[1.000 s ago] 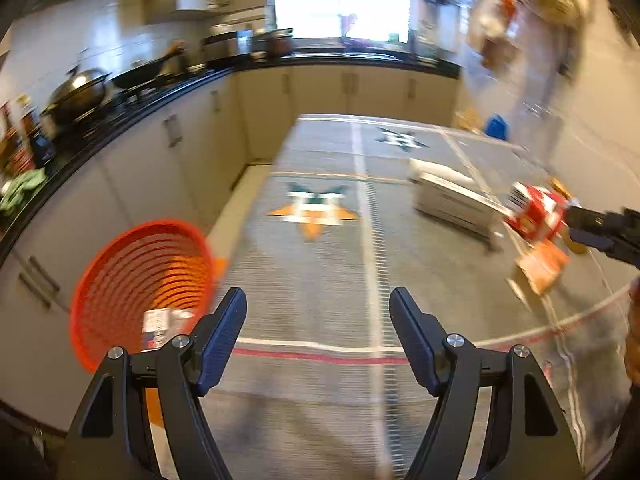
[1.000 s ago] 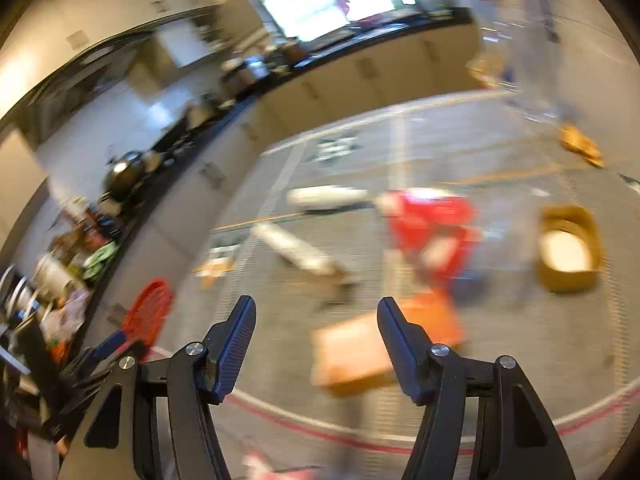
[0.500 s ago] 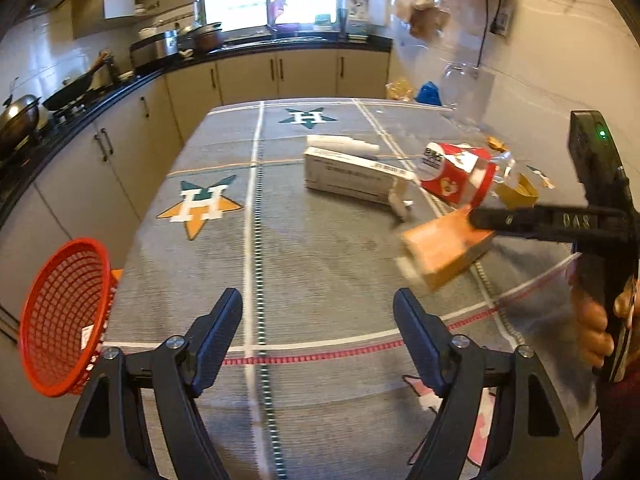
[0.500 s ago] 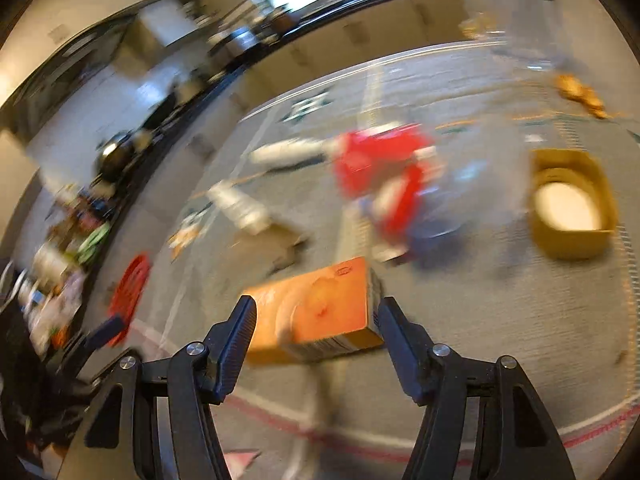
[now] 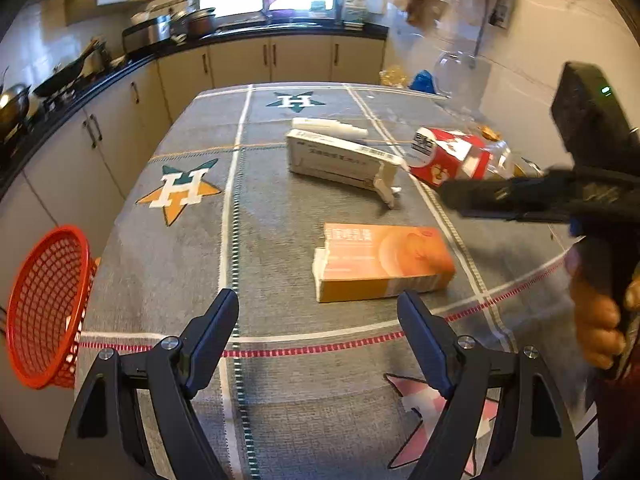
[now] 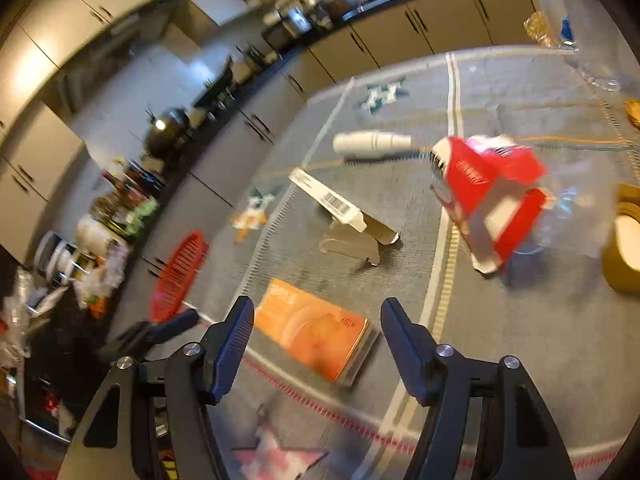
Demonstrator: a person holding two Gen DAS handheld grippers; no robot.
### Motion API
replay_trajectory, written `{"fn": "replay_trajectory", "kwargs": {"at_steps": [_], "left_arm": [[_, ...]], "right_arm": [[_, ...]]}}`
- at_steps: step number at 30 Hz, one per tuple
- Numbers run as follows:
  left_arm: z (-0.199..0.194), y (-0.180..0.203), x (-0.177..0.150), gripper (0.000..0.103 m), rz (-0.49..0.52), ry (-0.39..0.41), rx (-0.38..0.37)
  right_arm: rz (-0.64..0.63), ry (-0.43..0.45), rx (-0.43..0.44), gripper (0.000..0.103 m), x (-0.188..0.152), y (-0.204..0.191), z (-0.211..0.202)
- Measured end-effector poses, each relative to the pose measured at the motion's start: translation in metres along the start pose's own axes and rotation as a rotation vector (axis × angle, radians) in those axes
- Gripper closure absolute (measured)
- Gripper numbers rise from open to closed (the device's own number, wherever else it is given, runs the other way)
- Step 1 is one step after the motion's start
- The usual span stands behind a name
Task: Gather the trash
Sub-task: 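Grasp the orange ointment box with the left tool while the right tool reaches toward the clear plastic container, then close the right tool on the rim of the clear plastic container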
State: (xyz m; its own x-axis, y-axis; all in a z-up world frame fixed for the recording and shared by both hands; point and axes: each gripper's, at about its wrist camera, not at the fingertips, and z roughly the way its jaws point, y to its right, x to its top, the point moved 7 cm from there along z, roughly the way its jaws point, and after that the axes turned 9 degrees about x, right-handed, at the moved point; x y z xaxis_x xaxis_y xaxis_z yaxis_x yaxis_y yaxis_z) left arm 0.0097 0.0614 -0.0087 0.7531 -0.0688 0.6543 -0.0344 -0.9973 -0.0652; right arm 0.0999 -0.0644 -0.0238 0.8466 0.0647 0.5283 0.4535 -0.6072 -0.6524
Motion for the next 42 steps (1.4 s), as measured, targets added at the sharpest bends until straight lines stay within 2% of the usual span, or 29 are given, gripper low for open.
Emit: {"fn": "replay_trajectory", "kwargs": {"at_steps": [3,6,8,11,12,14,15,17,19,21,23,24,27,29,31,33,36,38,40,42], "left_arm": [[0.001,-0.01,0.0,0.023,-0.038,-0.014,0.008],[-0.001,-0.02,0.0,0.022,-0.067,-0.023,0.01],[-0.001,-0.024,-0.001,0.022,-0.081,-0.028,0.011],[0.0,-0.028,-0.003,0.022,-0.1,-0.043,0.007],[0.0,-0.028,-0.003,0.022,-0.105,-0.046,-0.001],[0.0,-0.025,-0.003,0.022,-0.11,-0.051,-0.01],[0.0,-0.023,-0.002,0.022,-0.112,-0.056,-0.016],[0.002,-0.016,-0.002,0.022,-0.12,-0.072,-0.034],[0.004,-0.007,-0.003,0.022,-0.131,-0.091,-0.042],[0.009,0.008,-0.004,0.022,-0.123,-0.115,-0.043],[0.014,0.029,-0.004,0.022,-0.101,-0.14,-0.036],[0.017,0.038,-0.005,0.021,-0.085,-0.151,-0.024],[0.026,0.059,-0.006,0.02,-0.027,-0.158,0.087],[0.032,0.068,-0.006,0.019,-0.008,-0.16,0.13],[0.039,0.074,-0.005,0.019,0.031,-0.152,0.209],[0.043,0.076,-0.006,0.019,0.056,-0.145,0.24],[0.045,0.072,-0.004,0.02,0.065,-0.119,0.244],[0.046,0.065,-0.002,0.032,0.072,-0.097,0.255],[0.047,0.056,0.0,0.051,0.071,-0.085,0.255],[0.048,0.046,0.001,0.06,0.065,-0.079,0.252]], "right_arm": [[0.016,-0.046,-0.011,0.039,0.002,0.006,0.022],[0.036,-0.092,0.022,0.039,-0.004,0.005,0.037],[0.039,-0.113,0.089,0.039,-0.013,-0.005,0.034],[0.057,-0.182,0.287,0.039,-0.035,-0.032,0.029],[0.046,-0.183,0.312,0.039,-0.04,-0.039,0.023],[0.03,-0.132,0.279,0.039,-0.037,-0.038,0.01],[0.025,-0.079,0.228,0.039,-0.03,-0.031,-0.002],[0.014,0.047,0.057,0.039,-0.013,-0.013,-0.028],[0.011,0.115,-0.039,0.039,-0.001,0.0,-0.048],[0.018,0.192,-0.181,0.038,0.011,0.017,-0.071],[0.03,0.244,-0.256,0.038,0.018,0.028,-0.087],[0.039,0.261,-0.272,0.038,0.022,0.033,-0.093],[0.085,0.307,-0.26,0.038,0.029,0.043,-0.108],[0.106,0.311,-0.262,0.037,0.031,0.05,-0.113],[0.123,0.311,-0.268,0.037,0.036,0.058,-0.113],[0.147,0.309,-0.274,0.037,0.039,0.071,-0.114],[0.167,0.312,-0.268,0.037,0.041,0.078,-0.118],[0.174,0.311,-0.271,0.038,0.04,0.082,-0.118],[0.183,0.312,-0.268,0.037,0.041,0.085,-0.118],[0.188,0.314,-0.27,0.038,0.042,0.089,-0.116]]}}
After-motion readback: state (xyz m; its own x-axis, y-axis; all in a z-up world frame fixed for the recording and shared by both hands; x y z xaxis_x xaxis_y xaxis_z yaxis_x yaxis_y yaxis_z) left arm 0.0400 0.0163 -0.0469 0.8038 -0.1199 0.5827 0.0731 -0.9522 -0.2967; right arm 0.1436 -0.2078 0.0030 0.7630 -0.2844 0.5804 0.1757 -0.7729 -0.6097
